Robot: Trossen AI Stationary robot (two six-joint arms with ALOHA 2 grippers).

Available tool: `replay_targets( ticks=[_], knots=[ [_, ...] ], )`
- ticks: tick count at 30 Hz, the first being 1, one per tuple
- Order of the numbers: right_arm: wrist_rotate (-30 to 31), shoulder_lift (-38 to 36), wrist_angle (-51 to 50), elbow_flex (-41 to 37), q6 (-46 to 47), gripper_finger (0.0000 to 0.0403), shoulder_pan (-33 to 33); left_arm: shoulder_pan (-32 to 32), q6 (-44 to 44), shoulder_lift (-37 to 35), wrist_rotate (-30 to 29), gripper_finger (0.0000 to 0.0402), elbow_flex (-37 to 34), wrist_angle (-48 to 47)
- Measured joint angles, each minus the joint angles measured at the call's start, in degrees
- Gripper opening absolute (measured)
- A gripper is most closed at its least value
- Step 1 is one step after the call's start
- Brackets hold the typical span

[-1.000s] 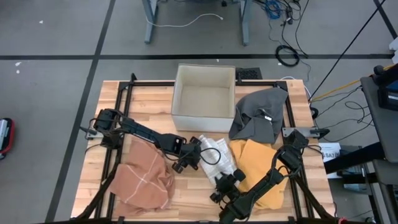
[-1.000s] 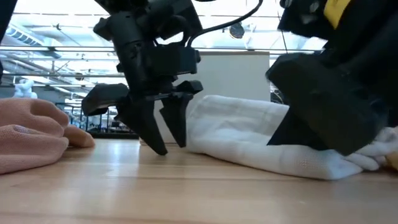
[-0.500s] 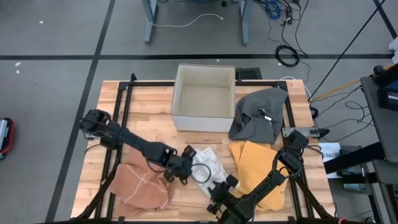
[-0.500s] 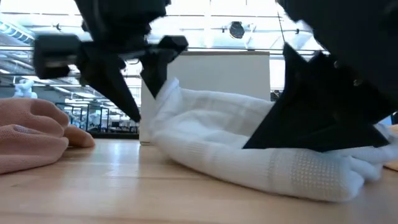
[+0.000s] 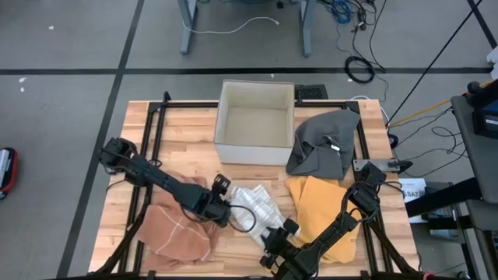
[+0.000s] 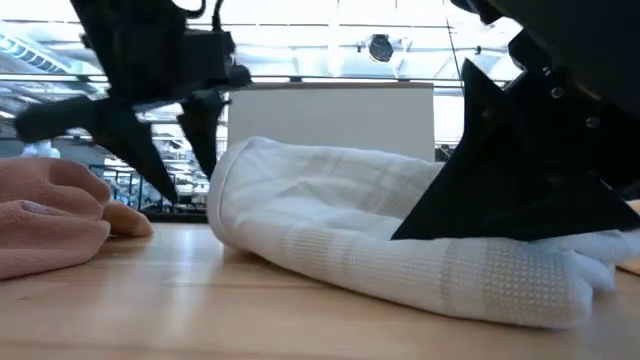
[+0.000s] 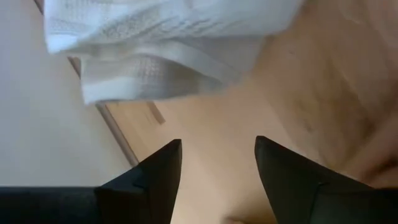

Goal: Fold towel
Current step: Fold the white patterned towel

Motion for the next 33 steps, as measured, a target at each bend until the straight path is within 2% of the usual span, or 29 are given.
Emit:
replay_targets(
  ticks=[5, 7, 12, 16, 22, 28, 33],
  knots=[
    [6.33, -2.46, -0.94, 4.64, -10.86, 0.0155, 1.20, -4.15, -2.98, -2.75, 0.00, 0.0211, 0.06, 1.13],
    [6.95, -3.08, -2.10, 7.17, -15.40, 0.0155, 1.80, -6.17, -3.60, -4.04, 0.03, 0.0211, 0.22, 3.30],
    [6.76, -3.16, -8.26, 13.59, -21.21, 0.0155, 3.87, -10.09, 0.69, -4.79, 3.26, 0.0211, 0.24, 17.78],
    [2.21, -3.13, -17.59, 16.41, -16.04, 0.0155, 5.18, -10.57, 7.30, -3.51, 4.17, 0.0211, 0.26, 29.32],
    [-8.47, -3.14, -31.57, 17.31, -3.34, 0.0155, 6.39, -7.23, 12.77, -2.06, 5.01, 0.0211, 0.26, 35.92],
    [-9.07, -3.14, -37.92, 17.31, 5.75, 0.0155, 8.24, -2.81, 12.58, -1.08, 10.82, 0.0211, 0.24, 37.04],
    [-8.84, -3.18, -35.86, 15.00, 7.10, 0.0155, 8.47, -0.75, 12.45, 0.55, 16.16, 0.0211, 0.22, 38.90]
  ],
)
